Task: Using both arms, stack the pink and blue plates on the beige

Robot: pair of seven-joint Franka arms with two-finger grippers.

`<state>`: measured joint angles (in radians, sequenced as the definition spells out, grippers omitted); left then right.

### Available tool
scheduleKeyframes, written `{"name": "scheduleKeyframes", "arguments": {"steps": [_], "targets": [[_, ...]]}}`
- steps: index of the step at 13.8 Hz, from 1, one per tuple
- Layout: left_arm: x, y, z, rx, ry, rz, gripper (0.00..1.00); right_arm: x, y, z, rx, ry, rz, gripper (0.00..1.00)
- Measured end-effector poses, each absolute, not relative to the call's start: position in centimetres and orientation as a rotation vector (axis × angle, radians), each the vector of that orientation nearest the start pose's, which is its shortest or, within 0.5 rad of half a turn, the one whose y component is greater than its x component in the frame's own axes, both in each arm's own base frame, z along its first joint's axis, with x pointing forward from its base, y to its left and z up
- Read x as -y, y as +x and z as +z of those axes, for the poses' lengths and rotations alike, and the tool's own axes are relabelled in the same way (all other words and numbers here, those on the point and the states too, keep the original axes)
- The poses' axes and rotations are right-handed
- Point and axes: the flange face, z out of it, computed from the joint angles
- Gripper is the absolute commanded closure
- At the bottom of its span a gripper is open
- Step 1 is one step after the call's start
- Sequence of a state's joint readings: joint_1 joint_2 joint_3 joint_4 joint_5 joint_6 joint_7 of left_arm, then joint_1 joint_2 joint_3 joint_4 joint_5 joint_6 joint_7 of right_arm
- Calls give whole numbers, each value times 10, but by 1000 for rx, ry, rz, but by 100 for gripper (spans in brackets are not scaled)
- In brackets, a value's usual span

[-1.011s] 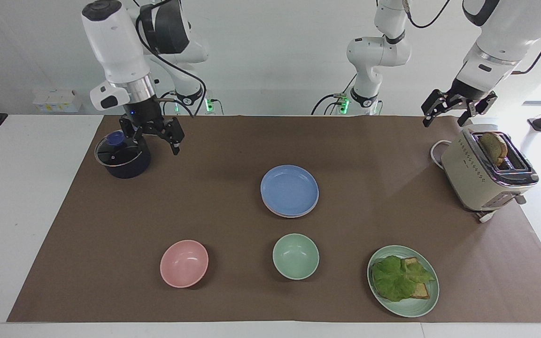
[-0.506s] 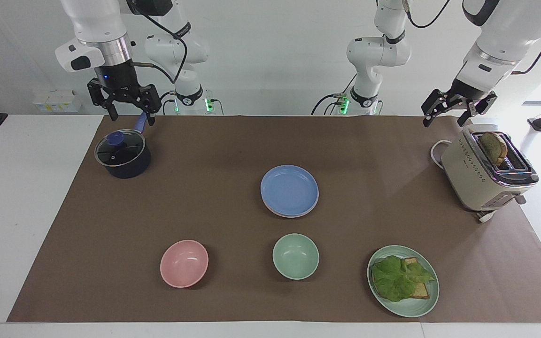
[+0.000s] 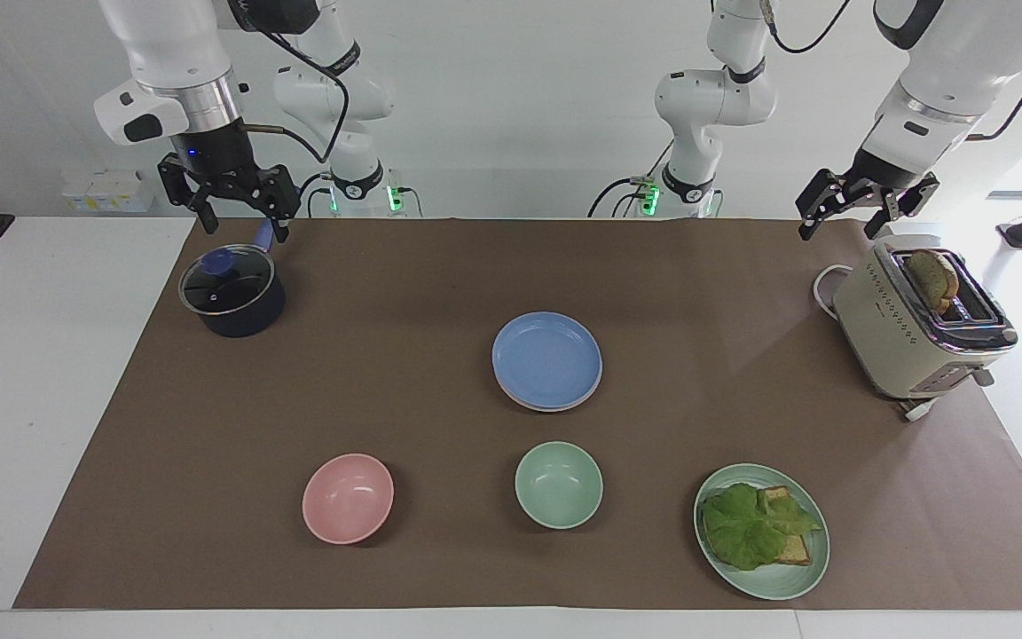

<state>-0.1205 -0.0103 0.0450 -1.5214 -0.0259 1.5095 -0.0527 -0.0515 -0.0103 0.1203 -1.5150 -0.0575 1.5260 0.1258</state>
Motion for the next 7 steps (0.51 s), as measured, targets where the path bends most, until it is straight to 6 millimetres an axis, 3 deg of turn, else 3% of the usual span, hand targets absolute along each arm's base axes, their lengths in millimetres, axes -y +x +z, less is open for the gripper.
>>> {"name": "scheduleKeyframes", "arguments": {"steps": [7], "targets": [[44,544,648,-39,-3168,5,0,-35,545,652,-130,-3159,-27,0]]}}
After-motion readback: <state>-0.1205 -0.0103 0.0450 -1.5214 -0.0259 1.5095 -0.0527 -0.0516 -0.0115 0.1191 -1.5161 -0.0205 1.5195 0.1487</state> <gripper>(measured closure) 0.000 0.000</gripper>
